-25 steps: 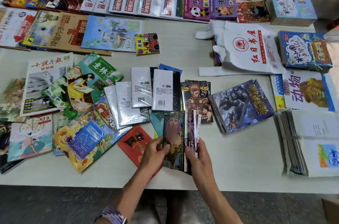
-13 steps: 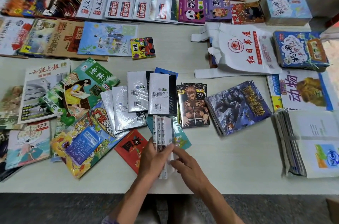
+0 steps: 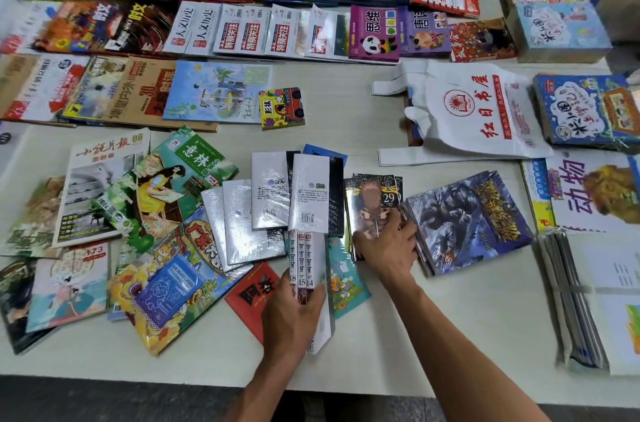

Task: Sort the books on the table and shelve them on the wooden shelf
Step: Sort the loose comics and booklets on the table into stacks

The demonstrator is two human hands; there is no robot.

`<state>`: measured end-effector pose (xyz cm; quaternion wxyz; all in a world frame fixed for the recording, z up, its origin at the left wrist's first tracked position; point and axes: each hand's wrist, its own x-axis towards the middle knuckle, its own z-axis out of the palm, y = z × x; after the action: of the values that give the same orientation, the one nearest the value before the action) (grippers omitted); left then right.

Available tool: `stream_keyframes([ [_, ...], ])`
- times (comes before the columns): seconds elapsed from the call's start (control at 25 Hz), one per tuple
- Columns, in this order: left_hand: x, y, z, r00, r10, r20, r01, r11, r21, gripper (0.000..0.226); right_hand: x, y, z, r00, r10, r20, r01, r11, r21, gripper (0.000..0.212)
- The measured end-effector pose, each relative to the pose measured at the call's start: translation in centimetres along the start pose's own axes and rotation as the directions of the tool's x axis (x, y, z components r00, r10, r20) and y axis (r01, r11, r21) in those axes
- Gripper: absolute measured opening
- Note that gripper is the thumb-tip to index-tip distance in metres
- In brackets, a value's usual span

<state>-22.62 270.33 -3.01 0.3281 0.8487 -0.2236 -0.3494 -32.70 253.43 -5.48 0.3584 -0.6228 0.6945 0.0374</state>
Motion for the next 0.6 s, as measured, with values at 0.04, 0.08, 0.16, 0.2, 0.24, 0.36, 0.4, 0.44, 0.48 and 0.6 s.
stream_keyframes([
  [0.04,0.2,0.0,-0.1,1.0,0.004,-0.003,-0.004,1.0,0.005,0.025,0.1,-0.1,0.6,1.0,-0.015,0.001,0.015,0.999,-0.035,0.1],
  [0.08,0.3,0.0,-0.2,1.0,0.003,0.0,-0.003,1.0,0.004,0.03,0.2,-0.1,1.2,1.0,-0.028,0.003,0.028,0.997,-0.076,0.107],
  [0.16,0.4,-0.1,-0.3,1.0,0.002,0.005,-0.002,1.0,-0.002,0.033,0.3,-0.1,2.2,1.0,-0.021,-0.02,0.019,0.994,-0.112,0.115],
  [0.2,0.5,-0.2,-0.3,1.0,0.004,0.003,-0.004,1.0,-0.004,0.031,0.4,0.0,2.5,0.999,-0.009,-0.041,0.005,0.995,-0.103,0.116],
  [0.24,0.5,-0.3,-0.3,1.0,0.003,0.0,-0.003,1.0,-0.003,0.027,0.5,0.1,2.6,0.998,0.002,-0.063,-0.008,0.996,-0.084,0.116],
  [0.36,0.6,-0.2,-0.1,1.0,0.004,-0.01,-0.004,1.0,0.016,0.024,1.0,0.7,1.7,0.988,0.028,-0.154,-0.018,0.998,0.064,0.1],
  [0.4,0.6,0.0,0.0,1.0,0.009,-0.017,-0.009,1.0,0.021,0.026,1.2,0.8,1.3,0.985,0.025,-0.173,-0.009,0.995,0.096,0.094],
  [0.44,0.6,0.1,0.1,1.0,0.013,-0.026,-0.013,1.0,0.026,0.027,1.3,0.8,1.0,0.984,0.017,-0.179,0.0,0.995,0.095,0.092],
  [0.48,0.5,0.2,0.1,0.999,0.014,-0.035,-0.013,1.0,0.027,0.027,1.4,0.8,0.8,0.984,0.011,-0.18,0.003,0.997,0.079,0.093],
  [0.6,0.5,0.2,0.4,1.0,0.002,-0.031,-0.002,1.0,0.024,0.029,1.4,0.1,0.6,0.987,0.052,-0.149,-0.044,0.997,0.057,0.102],
])
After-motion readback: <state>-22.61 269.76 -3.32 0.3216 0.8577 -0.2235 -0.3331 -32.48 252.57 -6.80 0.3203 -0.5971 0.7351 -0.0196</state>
